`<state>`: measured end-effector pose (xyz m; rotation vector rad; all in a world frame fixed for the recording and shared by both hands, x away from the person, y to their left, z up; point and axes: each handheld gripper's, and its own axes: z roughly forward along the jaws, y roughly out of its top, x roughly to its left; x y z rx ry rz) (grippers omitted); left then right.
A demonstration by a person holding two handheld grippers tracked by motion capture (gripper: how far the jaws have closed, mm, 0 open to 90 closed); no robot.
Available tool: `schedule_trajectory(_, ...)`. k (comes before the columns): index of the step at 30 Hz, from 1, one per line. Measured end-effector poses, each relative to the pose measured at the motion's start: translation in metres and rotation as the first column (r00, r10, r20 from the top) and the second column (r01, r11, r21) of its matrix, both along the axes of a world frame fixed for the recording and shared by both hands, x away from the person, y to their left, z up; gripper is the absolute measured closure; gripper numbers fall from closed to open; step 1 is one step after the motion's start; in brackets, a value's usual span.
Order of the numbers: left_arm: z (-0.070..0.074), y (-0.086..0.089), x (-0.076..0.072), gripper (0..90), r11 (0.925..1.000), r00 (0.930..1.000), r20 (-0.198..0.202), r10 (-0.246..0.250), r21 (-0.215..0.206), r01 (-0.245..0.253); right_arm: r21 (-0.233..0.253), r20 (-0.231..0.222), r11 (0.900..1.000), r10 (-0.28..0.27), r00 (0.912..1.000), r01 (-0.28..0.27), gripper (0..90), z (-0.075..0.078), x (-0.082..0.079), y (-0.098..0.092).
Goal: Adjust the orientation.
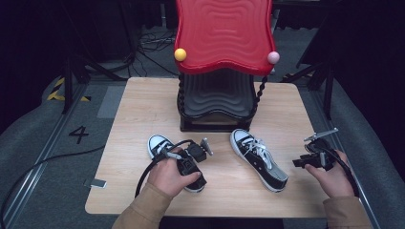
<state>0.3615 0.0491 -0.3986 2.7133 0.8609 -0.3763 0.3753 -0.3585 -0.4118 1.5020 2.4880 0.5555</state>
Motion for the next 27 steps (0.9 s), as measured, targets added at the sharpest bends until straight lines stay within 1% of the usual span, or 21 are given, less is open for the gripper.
schedule_trajectory(2, 0.000, -0.001, -0.002, 78.8, 0.9999, 0.9999, 0.003, -0.013, 0.001, 0.013, -0.002, 0.003, 1.000, 0.000, 1.0000, 0.000, 57.5, 0.000, 0.000, 0.000)
schedule_trajectory(4, 0.002, -0.002, -0.004, 79.8, 0.9999, 0.9999, 0.011, -0.013, 0.010, 0.013, -0.003, 0.003, 1.000, 0.000, 1.0000, 0.000, 57.4, 0.000, 0.000, 0.000)
schedule_trajectory(5, 0.002, -0.001, -0.005, 81.2, 0.9995, 0.9996, 0.004, -0.027, 0.017, 0.027, -0.005, 0.003, 1.000, 0.002, 1.0000, -0.002, 56.8, -0.001, 0.001, 0.001)
schedule_trajectory(8, 0.004, 0.003, -0.007, 82.2, 0.9993, 0.9995, -0.008, -0.031, 0.022, 0.031, -0.008, 0.000, 1.000, 0.002, 1.0000, -0.002, 56.2, -0.002, 0.002, 0.002)
schedule_trajectory(10, 0.008, 0.008, -0.010, 83.0, 0.9991, 0.9995, -0.005, -0.032, 0.027, 0.032, -0.008, 0.003, 1.000, 0.010, 0.9999, -0.010, 55.8, -0.002, 0.003, 0.003)
schedule_trajectory(12, 0.014, 0.016, -0.013, 83.3, 0.9994, 0.9995, -0.006, -0.030, 0.015, 0.030, -0.007, 0.006, 1.000, 0.013, 0.9999, -0.013, 55.7, -0.001, 0.005, 0.005)
schedule_trajectory(13, 0.017, 0.023, -0.015, 83.3, 0.9996, 0.9996, -0.010, -0.027, 0.003, 0.027, -0.006, 0.008, 1.000, 0.014, 0.9999, -0.014, 55.5, 0.000, 0.007, 0.006)
schedule_trajectory(14, 0.019, 0.028, -0.016, 83.2, 0.9998, 0.9997, -0.016, -0.020, -0.006, 0.020, -0.006, 0.011, 1.000, 0.019, 0.9998, -0.019, 55.3, 0.001, 0.009, 0.008)
schedule_trajectory(15, 0.023, 0.036, -0.019, 83.0, 0.9998, 0.9997, -0.024, -0.009, -0.017, 0.008, -0.005, 0.013, 1.000, 0.022, 0.9997, -0.022, 55.1, 0.001, 0.011, 0.009)
schedule_trajectory(17, 0.027, 0.048, -0.024, 82.0, 1.0000, 0.9993, -0.038, -0.001, -0.005, 0.001, -0.003, 0.013, 0.999, 0.038, 0.9992, -0.038, 54.6, 0.001, 0.017, 0.015)
schedule_trajectory(18, 0.027, 0.051, -0.025, 81.6, 1.0000, 0.9992, -0.040, 0.002, -0.003, -0.002, -0.003, 0.013, 0.999, 0.046, 0.9989, -0.045, 54.4, 0.000, 0.021, 0.018)
schedule_trajectory(21, 0.028, 0.067, -0.032, 80.8, 0.9993, 0.9975, -0.066, 0.026, 0.030, -0.024, -0.009, 0.008, 0.998, 0.061, 0.9981, -0.061, 54.1, 0.000, 0.028, 0.024)
schedule_trajectory(22, 0.028, 0.067, -0.032, 80.7, 0.9993, 0.9975, -0.066, 0.026, 0.030, -0.024, -0.009, 0.008, 0.998, 0.065, 0.9978, -0.065, 54.1, 0.000, 0.030, 0.026)
schedule_trajectory(23, 0.028, 0.077, -0.036, 80.5, 0.9968, 0.9944, -0.087, 0.060, 0.057, -0.055, -0.006, 0.008, 0.997, 0.072, 0.9974, -0.072, 54.1, 0.000, 0.033, 0.028)
schedule_trajectory(24, 0.028, 0.077, -0.036, 80.5, 0.9968, 0.9944, -0.087, 0.060, 0.057, -0.055, -0.006, 0.008, 0.997, 0.072, 0.9974, -0.072, 54.1, 0.000, 0.033, 0.028)
schedule_trajectory(25, 0.027, 0.085, -0.039, 80.5, 0.9917, 0.9910, -0.093, 0.096, 0.094, -0.087, -0.009, 0.010, 0.997, 0.081, 0.9966, -0.081, 54.1, 0.000, 0.036, 0.033)
schedule_trajectory(26, 0.027, 0.085, -0.039, 80.7, 0.9917, 0.9910, -0.093, 0.096, 0.094, -0.087, -0.009, 0.010, 0.997, 0.081, 0.9966, -0.081, 54.1, 0.000, 0.036, 0.033)
schedule_trajectory(27, 0.027, 0.088, -0.040, 80.7, 0.9871, 0.9889, -0.091, 0.118, 0.119, -0.107, -0.010, 0.009, 0.996, 0.088, 0.9961, -0.088, 54.0, 0.000, 0.038, 0.034)
